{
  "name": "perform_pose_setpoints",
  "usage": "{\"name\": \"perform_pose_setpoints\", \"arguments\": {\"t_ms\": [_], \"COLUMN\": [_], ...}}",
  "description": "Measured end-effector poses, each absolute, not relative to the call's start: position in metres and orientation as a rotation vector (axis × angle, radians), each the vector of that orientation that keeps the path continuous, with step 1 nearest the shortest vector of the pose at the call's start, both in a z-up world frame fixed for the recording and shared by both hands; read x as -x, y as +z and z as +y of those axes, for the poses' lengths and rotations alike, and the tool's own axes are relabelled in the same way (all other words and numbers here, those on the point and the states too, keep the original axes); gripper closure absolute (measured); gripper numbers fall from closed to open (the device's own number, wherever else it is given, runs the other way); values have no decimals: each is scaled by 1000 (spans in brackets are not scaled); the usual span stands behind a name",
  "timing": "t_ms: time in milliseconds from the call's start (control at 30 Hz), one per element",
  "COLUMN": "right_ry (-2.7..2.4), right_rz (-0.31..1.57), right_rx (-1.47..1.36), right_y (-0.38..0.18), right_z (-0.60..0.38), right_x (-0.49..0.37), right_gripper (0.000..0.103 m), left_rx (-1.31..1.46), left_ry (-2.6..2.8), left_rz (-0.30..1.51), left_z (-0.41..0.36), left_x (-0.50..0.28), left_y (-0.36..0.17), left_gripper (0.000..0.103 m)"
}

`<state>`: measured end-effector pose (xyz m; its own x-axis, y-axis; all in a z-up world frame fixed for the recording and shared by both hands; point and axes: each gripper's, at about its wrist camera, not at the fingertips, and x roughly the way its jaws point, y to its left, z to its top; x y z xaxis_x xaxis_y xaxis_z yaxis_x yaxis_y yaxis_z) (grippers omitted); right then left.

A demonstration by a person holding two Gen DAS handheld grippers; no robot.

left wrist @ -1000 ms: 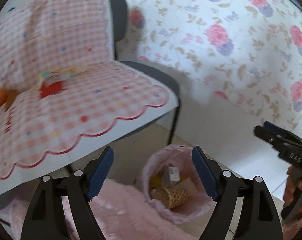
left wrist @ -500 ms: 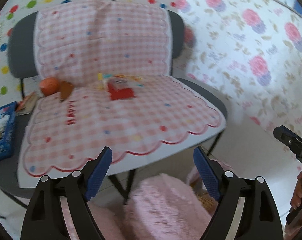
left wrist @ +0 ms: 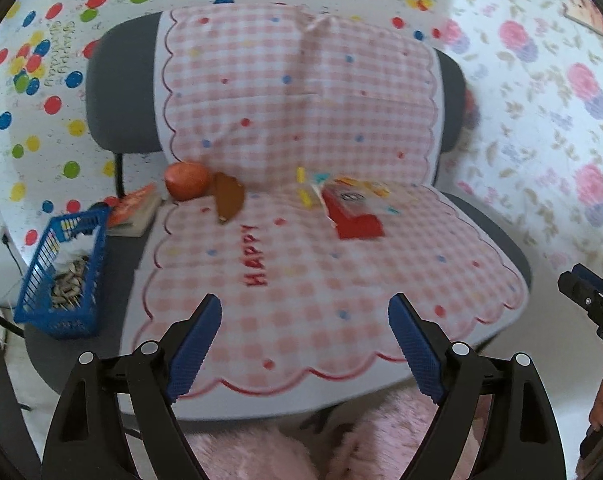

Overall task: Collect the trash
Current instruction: 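Move both open tools back over the chair items, then grasp the clear snack packet with the right tool while the left tool grasps the red box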

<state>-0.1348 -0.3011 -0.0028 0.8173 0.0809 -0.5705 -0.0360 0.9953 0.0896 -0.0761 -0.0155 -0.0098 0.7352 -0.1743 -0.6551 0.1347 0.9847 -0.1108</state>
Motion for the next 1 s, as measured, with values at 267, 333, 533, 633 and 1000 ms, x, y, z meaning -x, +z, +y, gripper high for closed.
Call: {"name": "perform_pose_setpoints", "arguments": {"t_ms": [267, 333, 533, 633, 1000], "right_ry": [98, 108, 130, 141, 215], "right_rz": [645, 652, 696, 729, 871], "right_rx": [-65, -65, -82, -94, -162], "right_y": [-3, -4, -19, -31, -90], "right_z": [-286, -284, -278, -275, -267], "right_x": [77, 65, 11, -15, -122], "right_gripper": [54, 55, 54, 50, 35], "left_rx": [50, 44, 43, 43, 18], "left_ry": [-122, -107, -100, -96, -67], "left_rz": [734, 741, 762, 765, 783], "left_z": [-3, -2, -4, -6, -12], "left_x": [37, 25, -16, -33, -97], "left_y": [-9, -12, -23, -28, -55], "left_gripper": [18, 18, 18, 18, 18]}}
